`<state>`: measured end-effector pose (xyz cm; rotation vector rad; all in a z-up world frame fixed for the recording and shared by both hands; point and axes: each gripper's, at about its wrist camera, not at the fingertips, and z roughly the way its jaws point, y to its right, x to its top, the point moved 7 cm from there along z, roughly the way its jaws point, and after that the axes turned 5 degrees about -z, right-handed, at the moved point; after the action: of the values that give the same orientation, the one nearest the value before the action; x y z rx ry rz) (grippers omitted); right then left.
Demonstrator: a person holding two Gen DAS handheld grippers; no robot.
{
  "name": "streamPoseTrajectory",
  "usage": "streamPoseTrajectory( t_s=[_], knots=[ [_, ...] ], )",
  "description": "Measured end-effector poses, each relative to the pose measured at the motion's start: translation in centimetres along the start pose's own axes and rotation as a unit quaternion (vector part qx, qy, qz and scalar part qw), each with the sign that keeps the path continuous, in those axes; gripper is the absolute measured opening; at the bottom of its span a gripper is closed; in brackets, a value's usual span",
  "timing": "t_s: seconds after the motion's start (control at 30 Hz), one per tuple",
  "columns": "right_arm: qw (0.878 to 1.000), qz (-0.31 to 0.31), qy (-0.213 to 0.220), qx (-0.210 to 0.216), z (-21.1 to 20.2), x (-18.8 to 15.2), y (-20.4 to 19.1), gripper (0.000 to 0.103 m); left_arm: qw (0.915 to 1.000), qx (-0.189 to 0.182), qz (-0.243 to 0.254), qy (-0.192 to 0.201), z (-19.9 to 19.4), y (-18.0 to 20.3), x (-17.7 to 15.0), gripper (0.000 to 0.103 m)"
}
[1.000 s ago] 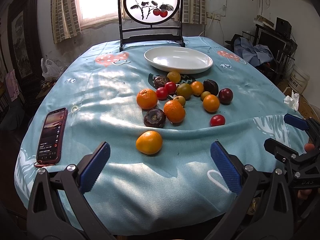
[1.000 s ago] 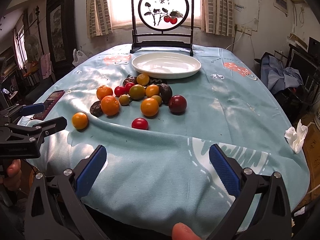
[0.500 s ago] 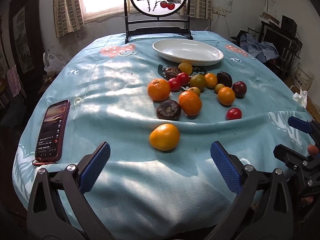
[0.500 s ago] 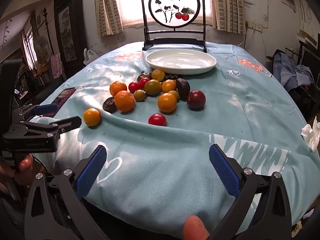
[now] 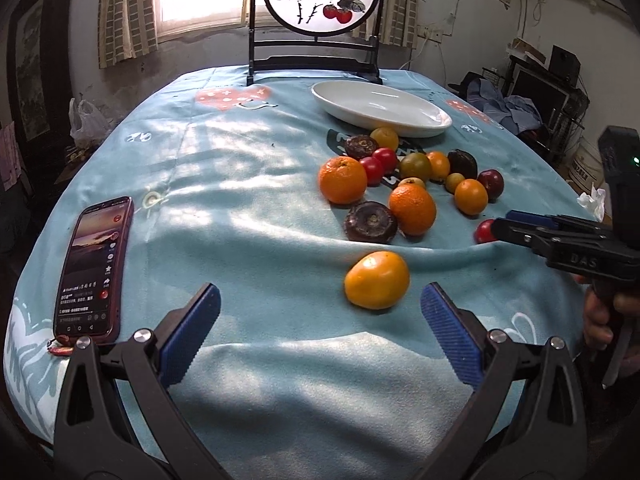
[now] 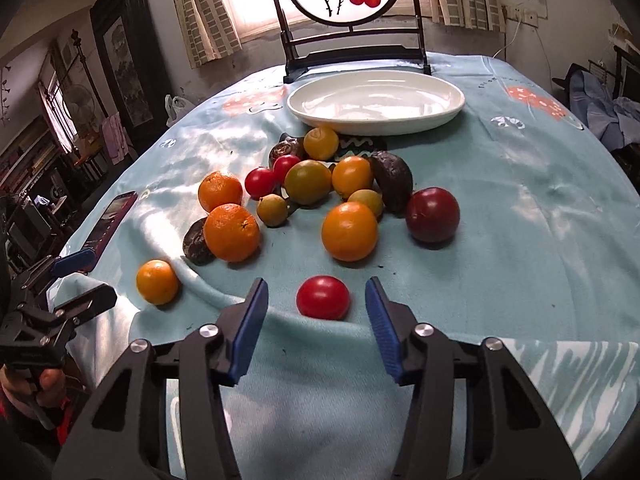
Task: Organize fruits
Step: 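Grasp the orange fruit with the left gripper while the right gripper grasps a red cherry tomato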
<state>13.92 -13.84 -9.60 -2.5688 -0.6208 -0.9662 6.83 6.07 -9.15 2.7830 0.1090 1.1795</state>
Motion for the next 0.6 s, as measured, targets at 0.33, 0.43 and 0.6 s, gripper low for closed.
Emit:
streamPoseTrajectory(
  t_s=[0.33,0.43,0.6],
  knots=[
    [0.999,-0.025,-0.026,-0.02,1.9,-0.8,0.0,0.033,0.998,-0.043,0.037,-0.026,2.2,2.4,-0.1,0.087],
    [0.999,-0.023,-0.024,-0.015,1.9,-0.8,0.0,0.033,0.9973,-0.049,0.033,-0.043,3.1,2.5,-0.2,0.07],
    [0.999,-0.025,-0.022,-0.013,1.8,-1.0,-0.1,0.032,0.9964,-0.049,0.036,-0.06,4.2,2.9,-0.3,0.066]
  ],
)
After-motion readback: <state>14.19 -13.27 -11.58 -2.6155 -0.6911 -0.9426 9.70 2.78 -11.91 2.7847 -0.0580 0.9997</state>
